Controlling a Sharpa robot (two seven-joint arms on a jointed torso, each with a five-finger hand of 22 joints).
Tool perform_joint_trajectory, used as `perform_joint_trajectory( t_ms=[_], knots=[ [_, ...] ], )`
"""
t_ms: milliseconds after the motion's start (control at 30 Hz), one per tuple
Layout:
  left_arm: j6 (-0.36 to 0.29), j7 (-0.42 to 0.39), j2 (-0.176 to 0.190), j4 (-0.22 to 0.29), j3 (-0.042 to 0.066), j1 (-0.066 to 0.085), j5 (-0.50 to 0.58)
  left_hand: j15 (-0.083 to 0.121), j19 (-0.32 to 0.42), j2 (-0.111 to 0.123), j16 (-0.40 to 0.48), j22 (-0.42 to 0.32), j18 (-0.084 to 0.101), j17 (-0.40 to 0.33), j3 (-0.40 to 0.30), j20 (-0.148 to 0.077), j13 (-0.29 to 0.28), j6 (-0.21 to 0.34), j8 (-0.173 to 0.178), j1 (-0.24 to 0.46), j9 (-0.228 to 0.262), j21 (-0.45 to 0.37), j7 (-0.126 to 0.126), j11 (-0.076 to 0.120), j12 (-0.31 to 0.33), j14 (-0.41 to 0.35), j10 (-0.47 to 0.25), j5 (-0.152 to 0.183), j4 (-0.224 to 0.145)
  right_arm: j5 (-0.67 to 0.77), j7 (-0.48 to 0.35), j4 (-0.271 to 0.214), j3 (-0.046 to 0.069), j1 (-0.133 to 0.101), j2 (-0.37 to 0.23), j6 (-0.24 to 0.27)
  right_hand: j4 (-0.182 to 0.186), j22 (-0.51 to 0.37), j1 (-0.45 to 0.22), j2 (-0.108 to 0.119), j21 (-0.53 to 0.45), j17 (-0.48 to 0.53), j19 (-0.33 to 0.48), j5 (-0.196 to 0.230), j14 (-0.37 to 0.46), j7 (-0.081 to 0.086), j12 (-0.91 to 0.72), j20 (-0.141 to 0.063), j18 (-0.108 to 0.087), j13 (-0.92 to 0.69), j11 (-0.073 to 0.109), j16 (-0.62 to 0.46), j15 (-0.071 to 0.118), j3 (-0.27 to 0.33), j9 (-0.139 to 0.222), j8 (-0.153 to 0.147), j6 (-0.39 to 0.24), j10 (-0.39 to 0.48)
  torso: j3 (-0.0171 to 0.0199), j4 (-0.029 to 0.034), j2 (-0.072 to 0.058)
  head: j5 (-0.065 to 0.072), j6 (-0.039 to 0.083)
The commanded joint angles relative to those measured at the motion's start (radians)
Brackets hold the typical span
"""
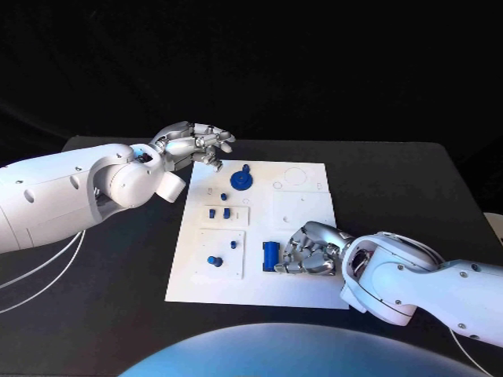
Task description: Assemble the parts on the task board
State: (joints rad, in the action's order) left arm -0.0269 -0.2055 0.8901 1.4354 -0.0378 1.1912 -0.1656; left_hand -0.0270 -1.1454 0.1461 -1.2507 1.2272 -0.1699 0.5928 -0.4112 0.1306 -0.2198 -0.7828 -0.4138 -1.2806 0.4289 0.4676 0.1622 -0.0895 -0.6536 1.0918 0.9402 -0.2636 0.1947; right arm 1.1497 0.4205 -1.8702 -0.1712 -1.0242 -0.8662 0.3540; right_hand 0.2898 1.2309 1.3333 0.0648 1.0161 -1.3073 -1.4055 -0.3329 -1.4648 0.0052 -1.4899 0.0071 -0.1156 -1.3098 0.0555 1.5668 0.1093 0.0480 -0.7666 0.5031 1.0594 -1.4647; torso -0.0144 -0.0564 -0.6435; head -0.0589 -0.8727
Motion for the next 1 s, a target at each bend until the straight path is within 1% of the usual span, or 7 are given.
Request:
perform_joint_trajectory(
  t_ms=[33, 367, 567, 667, 833, 933, 1000],
  knots=[
    [0.015, -0.012, -0.001, 0.002, 0.001, 0.000, 0.010, 0.001, 0.007, -0.001, 0.005, -0.001, -0.010, 0.001, -0.003, 0.001, 0.001, 0.006, -0.004, -0.007, 0.001, -0.001, -0.002, -0.002, 0.000, -0.007, -0.006, -0.004, 0.003, 0.020, 0.015, 0.008, 0.000, 0.000, 0.005, 0.014, 0.002, 0.003, 0.005, -0.007, 0.001, -0.264, -0.001, 0.003, -0.106, 0.000, 0.001, -0.006, 0.007, -0.190, 0.004, 0.004, 0.003, -0.005, -0.002, -0.004, 0.002, -0.055, 0.0000, 0.0000, 0.000, 0.001, 0.000],
    [0.016, -0.012, -0.002, 0.002, 0.001, 0.000, 0.010, 0.001, 0.007, -0.001, 0.005, -0.001, -0.010, 0.001, -0.003, 0.001, 0.001, 0.006, -0.004, -0.007, 0.001, -0.001, -0.002, -0.002, 0.000, -0.007, -0.006, -0.004, 0.003, 0.025, 0.014, 0.011, 0.000, 0.000, 0.002, 0.024, 0.001, 0.002, 0.006, -0.015, -0.001, -0.264, -0.001, 0.000, -0.106, -0.001, 0.002, -0.007, 0.007, -0.190, 0.004, 0.004, 0.003, -0.010, -0.004, -0.004, 0.003, -0.055, -0.0001, 0.0002, 0.000, 0.003, 0.000],
    [0.015, -0.011, 0.000, 0.002, 0.001, 0.000, 0.010, 0.001, 0.007, -0.001, 0.005, -0.001, -0.010, 0.001, -0.003, 0.001, 0.001, 0.006, -0.004, -0.007, 0.001, -0.001, -0.002, -0.002, 0.000, -0.007, -0.006, -0.004, 0.003, 0.003, -0.035, -0.025, 0.000, -0.007, -0.049, 0.026, -0.001, -0.004, 0.013, -0.005, -0.013, -0.264, 0.002, 0.000, -0.106, 0.001, 0.012, -0.007, 0.005, -0.181, 0.004, 0.004, 0.003, -0.010, -0.006, -0.011, -0.007, -0.049, -0.0002, -0.0007, 0.001, 0.006, 0.000],
    [0.015, -0.012, 0.002, 0.002, 0.001, 0.000, 0.010, 0.001, 0.007, -0.001, 0.005, -0.001, -0.010, 0.001, -0.003, 0.001, 0.001, 0.006, -0.004, -0.007, 0.001, -0.001, -0.002, -0.002, 0.000, -0.007, -0.006, -0.004, 0.003, -0.004, -0.073, -0.051, 0.000, -0.023, -0.100, 0.039, -0.001, -0.007, 0.032, 0.002, -0.023, -0.264, 0.006, -0.001, -0.106, 0.013, 0.022, -0.003, 0.005, -0.174, -0.006, 0.004, -0.003, -0.018, 0.001, -0.041, -0.040, -0.042, -0.0001, -0.0021, 0.002, 0.015, 0.000],
    [0.015, -0.014, 0.005, 0.004, 0.000, 0.000, 0.010, 0.000, 0.008, 0.001, 0.006, -0.002, -0.010, -0.002, -0.001, 0.001, 0.002, 0.007, -0.005, -0.006, 0.002, -0.003, -0.001, -0.003, 0.000, -0.009, -0.007, -0.004, 0.005, 0.035, -0.087, -0.072, 0.000, -0.050, -0.188, 0.056, 0.000, -0.007, 0.032, 0.018, -0.033, -0.264, 0.009, 0.010, -0.106, 0.059, 0.038, 0.020, 0.006, -0.161, -0.044, 0.004, -0.034, -0.016, 0.055, -0.129, -0.111, -0.031, -0.0015, -0.0021, 0.002, 0.031, 0.000],
    [0.015, -0.016, 0.007, 0.005, 0.000, 0.000, 0.010, 0.000, 0.008, 0.001, 0.006, -0.002, -0.010, -0.002, -0.001, 0.001, 0.002, 0.007, -0.005, -0.006, 0.002, -0.003, -0.001, -0.003, 0.000, -0.009, -0.007, -0.004, 0.005, 0.073, -0.081, -0.077, -0.001, -0.056, -0.230, 0.062, 0.002, -0.006, 0.005, 0.033, -0.035, -0.264, 0.009, 0.016, -0.106, 0.070, 0.042, 0.030, 0.005, -0.157, -0.055, 0.004, -0.044, 0.003, 0.074, -0.148, -0.112, -0.027, -0.0017, -0.0018, 0.002, 0.039, 0.000],
    [0.015, -0.016, 0.008, 0.006, 0.000, 0.000, 0.010, 0.000, 0.009, 0.002, 0.007, -0.002, -0.010, -0.003, 0.000, 0.001, 0.002, 0.007, -0.005, -0.006, 0.002, -0.004, -0.001, -0.003, 0.000, -0.009, -0.007, -0.004, 0.006, 0.107, -0.071, -0.079, -0.002, -0.057, -0.258, 0.068, 0.002, -0.004, -0.019, 0.038, -0.035, -0.263, 0.009, 0.015, -0.106, 0.068, 0.043, 0.033, 0.004, -0.156, -0.054, 0.004, -0.045, 0.021, 0.081, -0.147, -0.095, -0.027, -0.0022, -0.0028, 0.002, 0.041, 0.000]
  ],
)
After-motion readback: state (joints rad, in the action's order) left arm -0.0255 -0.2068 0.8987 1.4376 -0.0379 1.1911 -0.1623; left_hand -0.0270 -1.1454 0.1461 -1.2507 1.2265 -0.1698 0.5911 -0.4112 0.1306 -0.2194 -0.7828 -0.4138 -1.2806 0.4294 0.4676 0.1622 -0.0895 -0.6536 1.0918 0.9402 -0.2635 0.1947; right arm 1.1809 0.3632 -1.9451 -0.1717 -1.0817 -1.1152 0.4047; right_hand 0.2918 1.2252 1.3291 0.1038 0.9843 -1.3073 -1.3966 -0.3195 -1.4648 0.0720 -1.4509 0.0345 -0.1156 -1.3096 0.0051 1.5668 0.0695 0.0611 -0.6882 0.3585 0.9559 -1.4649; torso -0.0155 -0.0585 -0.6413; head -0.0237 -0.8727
